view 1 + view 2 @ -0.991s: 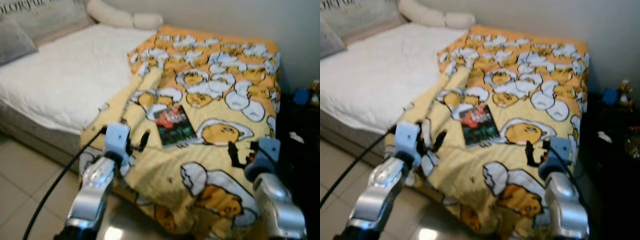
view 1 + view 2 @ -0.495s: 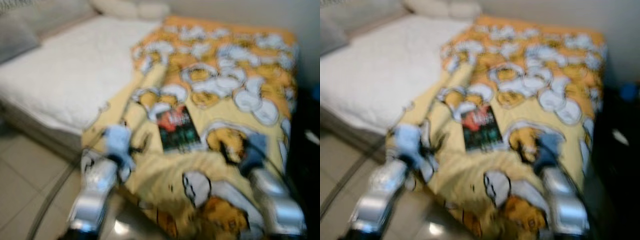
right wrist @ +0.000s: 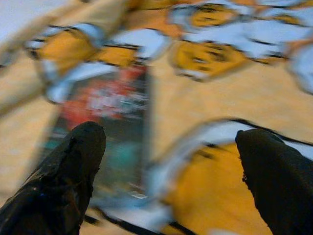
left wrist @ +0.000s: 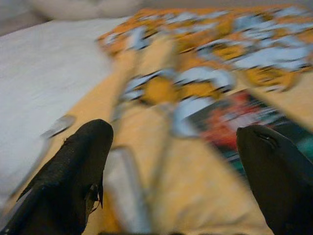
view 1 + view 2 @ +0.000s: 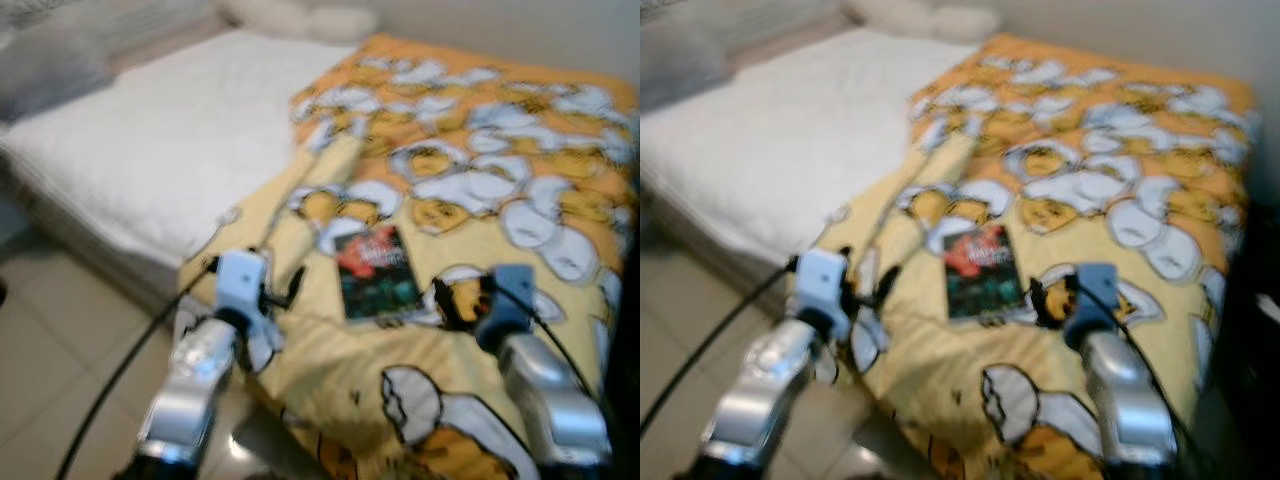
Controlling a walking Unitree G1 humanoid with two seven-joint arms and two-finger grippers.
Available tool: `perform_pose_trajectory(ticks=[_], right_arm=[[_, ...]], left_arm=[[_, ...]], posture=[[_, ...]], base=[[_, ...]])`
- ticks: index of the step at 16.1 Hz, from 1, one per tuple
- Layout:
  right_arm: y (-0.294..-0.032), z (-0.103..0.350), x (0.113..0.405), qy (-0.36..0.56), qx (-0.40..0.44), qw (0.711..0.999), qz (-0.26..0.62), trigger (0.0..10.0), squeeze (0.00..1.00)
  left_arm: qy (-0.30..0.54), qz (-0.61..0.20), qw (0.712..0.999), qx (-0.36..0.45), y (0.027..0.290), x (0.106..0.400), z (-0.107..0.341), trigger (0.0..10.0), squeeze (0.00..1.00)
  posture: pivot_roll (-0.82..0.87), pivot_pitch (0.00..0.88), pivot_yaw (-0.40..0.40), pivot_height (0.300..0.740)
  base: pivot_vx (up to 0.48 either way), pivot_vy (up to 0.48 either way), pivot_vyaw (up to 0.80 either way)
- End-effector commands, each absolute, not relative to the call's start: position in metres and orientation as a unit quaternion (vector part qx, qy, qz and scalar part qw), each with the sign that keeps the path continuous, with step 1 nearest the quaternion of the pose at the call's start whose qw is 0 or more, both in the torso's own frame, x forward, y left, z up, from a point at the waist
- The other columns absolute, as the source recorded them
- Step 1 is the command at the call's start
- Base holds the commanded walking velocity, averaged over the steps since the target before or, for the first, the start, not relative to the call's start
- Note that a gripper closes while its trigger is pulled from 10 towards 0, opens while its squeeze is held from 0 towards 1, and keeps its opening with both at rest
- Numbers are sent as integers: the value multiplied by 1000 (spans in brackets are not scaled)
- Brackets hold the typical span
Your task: Clean up the room
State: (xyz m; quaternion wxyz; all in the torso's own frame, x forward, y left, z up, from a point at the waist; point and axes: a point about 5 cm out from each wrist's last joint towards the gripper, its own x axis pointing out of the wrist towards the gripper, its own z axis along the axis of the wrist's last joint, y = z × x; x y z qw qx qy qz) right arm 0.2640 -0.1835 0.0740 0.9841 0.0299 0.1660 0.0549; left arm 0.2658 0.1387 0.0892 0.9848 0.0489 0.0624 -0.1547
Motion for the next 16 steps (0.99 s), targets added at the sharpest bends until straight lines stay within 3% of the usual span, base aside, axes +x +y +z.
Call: perform_pose_trajectory(ticks=[1,8,9,14,15,16], right_arm=[[-186,73,262,174,26,983,54,10000,0],[-183,74,268,170,35,983,65,10000,0],[-182,74,276,166,49,982,70,10000,1000],[-182,70,315,182,119,973,73,10000,1000],[-184,70,331,195,138,968,73,10000,925],[-186,70,337,204,143,966,69,10000,0]], left_arm=[[63,-153,985,51,138,266,90,10000,663],[71,-175,980,61,135,265,88,10000,667],[80,-203,973,71,133,264,87,10000,667],[105,-295,945,101,130,261,86,10000,667],[109,-326,932,113,132,256,89,10000,667],[109,-332,930,117,135,253,92,10000,667]], posture=[[-95,0,33,740],[-91,0,38,740],[-87,0,44,740],[-61,0,48,740],[-1,0,29,740],[7,0,26,740]], base=[[0,0,0],[0,0,0],[0,0,0],[0,0,0],[0,0,0],[0,0,0]])
